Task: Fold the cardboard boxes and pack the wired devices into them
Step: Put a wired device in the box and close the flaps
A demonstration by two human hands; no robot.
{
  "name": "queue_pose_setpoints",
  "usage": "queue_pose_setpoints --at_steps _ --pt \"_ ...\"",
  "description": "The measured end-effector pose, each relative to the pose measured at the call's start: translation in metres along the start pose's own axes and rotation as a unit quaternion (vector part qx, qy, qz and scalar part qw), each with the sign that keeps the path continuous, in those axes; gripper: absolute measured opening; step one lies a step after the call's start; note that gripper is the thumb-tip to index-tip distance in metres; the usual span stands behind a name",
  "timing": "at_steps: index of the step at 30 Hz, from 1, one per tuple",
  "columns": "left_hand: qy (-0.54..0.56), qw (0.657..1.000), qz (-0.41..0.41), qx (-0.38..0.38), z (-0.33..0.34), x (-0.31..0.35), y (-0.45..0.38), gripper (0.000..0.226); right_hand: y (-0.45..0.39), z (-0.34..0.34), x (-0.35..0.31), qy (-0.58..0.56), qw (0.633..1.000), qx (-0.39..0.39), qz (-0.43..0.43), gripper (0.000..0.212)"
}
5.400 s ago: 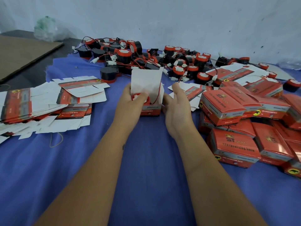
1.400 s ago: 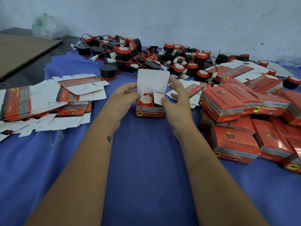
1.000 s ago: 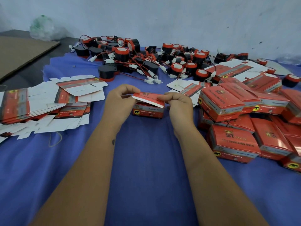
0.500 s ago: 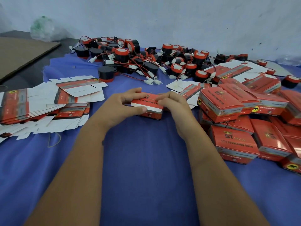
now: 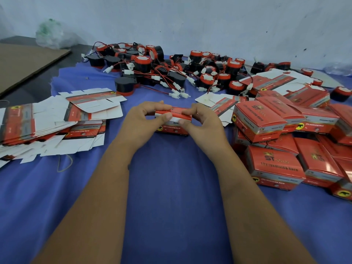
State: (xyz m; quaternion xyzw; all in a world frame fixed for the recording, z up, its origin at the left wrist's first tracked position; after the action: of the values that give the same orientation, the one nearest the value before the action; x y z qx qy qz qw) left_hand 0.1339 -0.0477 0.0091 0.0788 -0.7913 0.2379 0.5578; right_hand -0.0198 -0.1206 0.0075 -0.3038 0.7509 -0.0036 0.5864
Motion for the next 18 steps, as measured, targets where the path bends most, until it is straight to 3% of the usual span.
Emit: queue_pose_setpoints --at_steps 3,7,12,18 --pt "0.0 1.0 -0.001 0.012 0.001 0.001 0.0 0.019 0.0 -0.001 -0.005 0.039 0.998 0.03 -0.027 0.012" --pt "0.028 0.998 -0.006 0.048 -0.002 0.001 0.0 0.019 0.003 -0.001 -0.008 -0.004 0.999 0.036 -0.008 0.01" --pt "0.086 0.996 -0.019 -0.002 -0.002 -0.005 -0.001 0.027 0.002 -0.003 -0.009 -0.052 0.997 0.034 0.036 0.019" --pt "0.131 0.99 -0.028 0.033 0.001 -0.008 -0.002 0.024 0.004 -0.005 -0.012 -0.09 0.995 0.041 0.03 0.028"
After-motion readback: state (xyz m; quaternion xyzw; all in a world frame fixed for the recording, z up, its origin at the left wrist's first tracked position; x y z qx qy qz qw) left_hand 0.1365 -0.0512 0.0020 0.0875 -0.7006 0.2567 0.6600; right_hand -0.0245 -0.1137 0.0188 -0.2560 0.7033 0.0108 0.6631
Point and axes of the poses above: each hand's wrist, its own y-axis away from the middle knuckle, its own z-axis out of the palm, x = y × z, the point moved 5 cm from there along -y, towards the middle knuckle, and after that the axes turned 1 degree about -z, right-handed, at the moved point
